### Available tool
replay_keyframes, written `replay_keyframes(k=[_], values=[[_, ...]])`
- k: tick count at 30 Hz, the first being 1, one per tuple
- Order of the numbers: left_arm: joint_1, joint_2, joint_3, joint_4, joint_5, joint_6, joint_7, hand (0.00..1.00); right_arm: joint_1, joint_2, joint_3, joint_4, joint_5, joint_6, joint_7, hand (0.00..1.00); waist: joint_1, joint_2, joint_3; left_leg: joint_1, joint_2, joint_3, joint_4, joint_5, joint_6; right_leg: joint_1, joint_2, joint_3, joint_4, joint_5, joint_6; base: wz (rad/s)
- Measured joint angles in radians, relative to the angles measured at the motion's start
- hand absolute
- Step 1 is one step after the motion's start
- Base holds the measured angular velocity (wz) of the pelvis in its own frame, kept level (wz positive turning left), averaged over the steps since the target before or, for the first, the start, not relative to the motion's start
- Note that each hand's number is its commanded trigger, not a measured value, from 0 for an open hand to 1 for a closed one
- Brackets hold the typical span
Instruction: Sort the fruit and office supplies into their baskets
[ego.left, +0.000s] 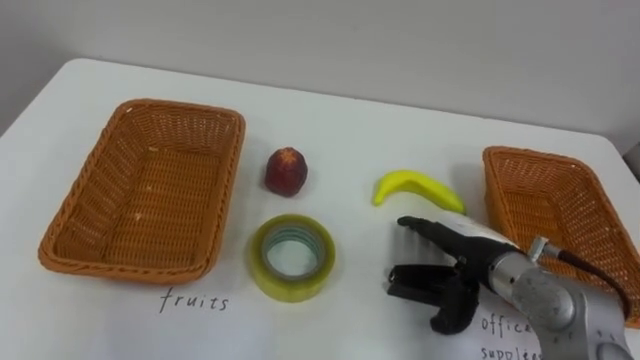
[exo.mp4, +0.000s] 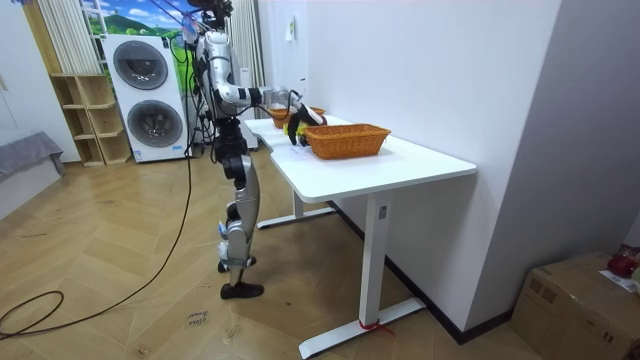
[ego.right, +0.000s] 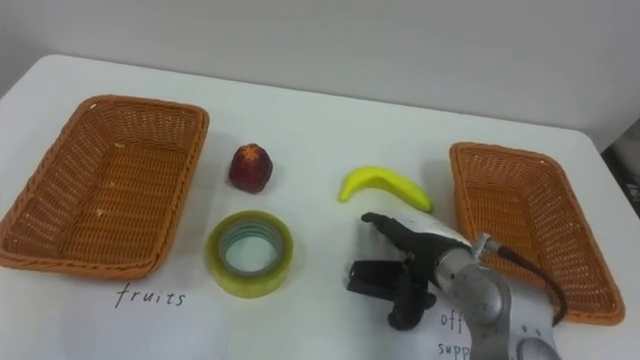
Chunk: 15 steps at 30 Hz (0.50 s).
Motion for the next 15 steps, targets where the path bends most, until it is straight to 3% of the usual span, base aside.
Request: replay_keyframes(k=[15], values=[[-0.026,0.000,-0.045,-0.018,0.000,-0.001,0.046,0.00,-0.022,0.001,0.038,0.011,-0.038,0.022,-0.073,1.00,0.002,0.015,0.0000,0.002,0.000,-0.008,-0.005,0.000,0.000,0.001,0.001,0.001,-0.001,0.000,0.000,0.01]])
